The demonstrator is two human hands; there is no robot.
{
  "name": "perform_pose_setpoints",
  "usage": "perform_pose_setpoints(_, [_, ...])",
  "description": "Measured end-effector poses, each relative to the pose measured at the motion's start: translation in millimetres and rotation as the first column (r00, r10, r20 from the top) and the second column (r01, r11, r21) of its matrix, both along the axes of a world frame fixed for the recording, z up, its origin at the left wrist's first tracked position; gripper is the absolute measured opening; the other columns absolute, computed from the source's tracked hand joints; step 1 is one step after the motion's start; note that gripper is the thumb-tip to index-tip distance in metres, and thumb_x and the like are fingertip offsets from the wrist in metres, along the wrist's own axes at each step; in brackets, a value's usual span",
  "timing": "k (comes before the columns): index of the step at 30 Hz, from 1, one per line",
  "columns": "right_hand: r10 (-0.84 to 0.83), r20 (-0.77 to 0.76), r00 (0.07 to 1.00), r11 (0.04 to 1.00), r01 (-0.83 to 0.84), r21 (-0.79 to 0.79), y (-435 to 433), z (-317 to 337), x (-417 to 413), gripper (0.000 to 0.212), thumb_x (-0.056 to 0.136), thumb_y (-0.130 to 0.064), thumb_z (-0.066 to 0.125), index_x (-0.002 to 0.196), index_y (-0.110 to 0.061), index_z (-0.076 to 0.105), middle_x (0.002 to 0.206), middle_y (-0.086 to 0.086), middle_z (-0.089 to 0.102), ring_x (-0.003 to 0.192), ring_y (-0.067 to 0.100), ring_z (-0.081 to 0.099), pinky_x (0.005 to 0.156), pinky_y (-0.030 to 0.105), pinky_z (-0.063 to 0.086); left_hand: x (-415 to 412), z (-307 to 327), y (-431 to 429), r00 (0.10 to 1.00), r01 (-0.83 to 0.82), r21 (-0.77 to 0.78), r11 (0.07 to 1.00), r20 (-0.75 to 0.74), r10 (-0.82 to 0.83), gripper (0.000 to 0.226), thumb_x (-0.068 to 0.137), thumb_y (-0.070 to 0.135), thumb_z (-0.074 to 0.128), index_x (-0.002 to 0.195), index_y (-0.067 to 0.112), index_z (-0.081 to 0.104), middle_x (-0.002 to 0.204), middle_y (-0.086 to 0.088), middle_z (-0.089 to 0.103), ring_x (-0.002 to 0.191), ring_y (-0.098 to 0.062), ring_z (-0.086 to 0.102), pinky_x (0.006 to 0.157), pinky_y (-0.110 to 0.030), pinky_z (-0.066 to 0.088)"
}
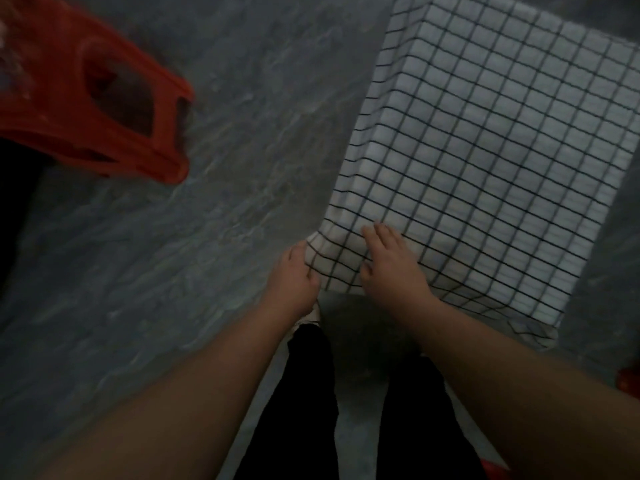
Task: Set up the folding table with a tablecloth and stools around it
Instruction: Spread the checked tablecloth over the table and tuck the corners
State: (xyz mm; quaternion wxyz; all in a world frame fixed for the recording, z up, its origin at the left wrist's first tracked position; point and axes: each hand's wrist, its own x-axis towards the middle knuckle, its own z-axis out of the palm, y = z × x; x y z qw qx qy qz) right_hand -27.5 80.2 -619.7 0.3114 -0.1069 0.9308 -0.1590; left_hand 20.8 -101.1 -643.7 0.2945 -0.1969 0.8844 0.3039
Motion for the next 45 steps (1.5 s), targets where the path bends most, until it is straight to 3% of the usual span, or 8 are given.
perform_pose_setpoints(5, [-0.043, -0.020, 0.999, 0.998, 0.044, 0.037, -30.4, -10.0, -16.5, 0.064, 0.101, -0.030, 0.044, 0.157, -0.019, 0.016, 0.165, 0.005, 0.013, 0.152, 0.022, 0.007, 0.119, 0.032, 0.003, -10.2, -24.1, -44.6, 0.835, -0.530, 0.138, 0.836, 0.258, 0.487, 0.055, 0.096, 0.027, 0.056, 0.146, 0.011, 0.039, 0.142, -0.015, 0.049, 0.123, -0.033, 0.052, 0.105, -0.040, 0.044])
perform_pose_setpoints(11, [-0.015, -0.066, 0.998, 0.998, 0.019, 0.061, -33.0, -34.7, -24.8, 0.064, 0.101, -0.030, 0.046, 0.157, -0.019, 0.018, 0.165, 0.003, 0.014, 0.152, 0.020, 0.008, 0.115, 0.027, -0.001, -14.8, -79.8, -50.7, 0.149, -0.987, 0.075, 0.144, 0.774, 0.616, 0.074, 0.094, 0.057, 0.053, 0.154, 0.023, 0.026, 0.156, -0.020, 0.031, 0.136, -0.039, 0.042, 0.107, -0.059, 0.032])
perform_pose_setpoints(17, [0.065, -0.137, 0.988, 0.994, -0.052, 0.091, -31.5, -68.1, -19.8, 0.062, 0.095, -0.028, 0.053, 0.152, -0.019, 0.030, 0.162, 0.003, 0.024, 0.147, 0.024, 0.020, 0.119, 0.043, 0.019, -17.8, -114.4, -45.5, 0.075, -0.948, 0.231, -0.220, 0.831, 0.551, 0.037, 0.103, 0.044, 0.042, 0.109, 0.014, 0.063, 0.116, -0.012, 0.066, 0.090, -0.028, 0.062, 0.064, -0.045, 0.054])
perform_pose_setpoints(23, [0.097, -0.145, 0.985, 0.989, -0.079, 0.128, -26.8, -79.6, -10.8, 0.069, 0.095, -0.030, 0.057, 0.154, -0.025, 0.023, 0.164, 0.000, 0.016, 0.150, 0.022, 0.011, 0.120, 0.043, 0.012, 8.2, -123.4, -59.4, 0.011, -0.804, 0.374, -0.462, 0.786, 0.618, 0.025, 0.089, 0.013, 0.050, 0.108, 0.014, 0.065, 0.105, -0.011, 0.069, 0.097, -0.029, 0.062, 0.097, -0.047, 0.044])
perform_pose_setpoints(29, [0.093, -0.191, 0.977, 0.988, -0.068, 0.136, -28.8, -88.4, -12.4, 0.066, 0.092, -0.023, 0.059, 0.150, -0.026, 0.027, 0.161, 0.001, 0.021, 0.147, 0.025, 0.015, 0.118, 0.046, 0.015, 6.6, -133.3, -56.6, 0.063, -0.937, 0.287, -0.197, 0.697, 0.715, 0.017, 0.098, 0.018, 0.046, 0.096, 0.015, 0.062, 0.095, -0.004, 0.064, 0.086, -0.018, 0.060, 0.078, -0.037, 0.047])
perform_pose_setpoints(35, [0.098, -0.235, 0.967, 0.987, -0.065, 0.144, -30.0, -93.2, -16.7, 0.069, 0.083, -0.022, 0.065, 0.144, -0.025, 0.034, 0.154, 0.004, 0.028, 0.141, 0.030, 0.023, 0.114, 0.049, 0.020, -8.5, -110.5, -52.7, 0.930, -0.268, 0.113, 0.957, -0.228, 0.288, 0.067, 0.079, 0.006, 0.061, 0.144, 0.014, 0.044, 0.146, -0.009, 0.045, 0.134, -0.024, 0.041, 0.115, -0.038, 0.032])
perform_pose_setpoints(39, [0.085, -0.277, 0.957, 0.990, -0.051, 0.130, -31.2, -98.6, -14.6, 0.071, 0.078, -0.021, 0.066, 0.143, -0.023, 0.036, 0.152, 0.005, 0.032, 0.139, 0.030, 0.026, 0.112, 0.048, 0.021, -30.9, -105.6, -26.2, 0.916, 0.336, 0.124, 0.934, -0.275, -0.293, 0.090, 0.082, 0.023, 0.072, 0.156, 0.022, 0.022, 0.163, -0.001, 0.024, 0.150, -0.020, 0.019, 0.122, -0.042, 0.019])
perform_pose_setpoints(45, [0.099, -0.346, 0.933, 0.992, -0.063, 0.113, -22.9, -112.2, -13.8, 0.073, 0.078, -0.026, 0.074, 0.142, -0.023, 0.038, 0.151, 0.004, 0.034, 0.137, 0.030, 0.028, 0.109, 0.045, 0.019, -46.8, -125.2, -4.9, 0.958, 0.243, 0.067, 0.968, -0.171, -0.228, 0.053, 0.098, 0.026, 0.052, 0.147, 0.041, 0.039, 0.138, 0.000, 0.059, 0.121, -0.025, 0.057, 0.091, -0.036, 0.047])
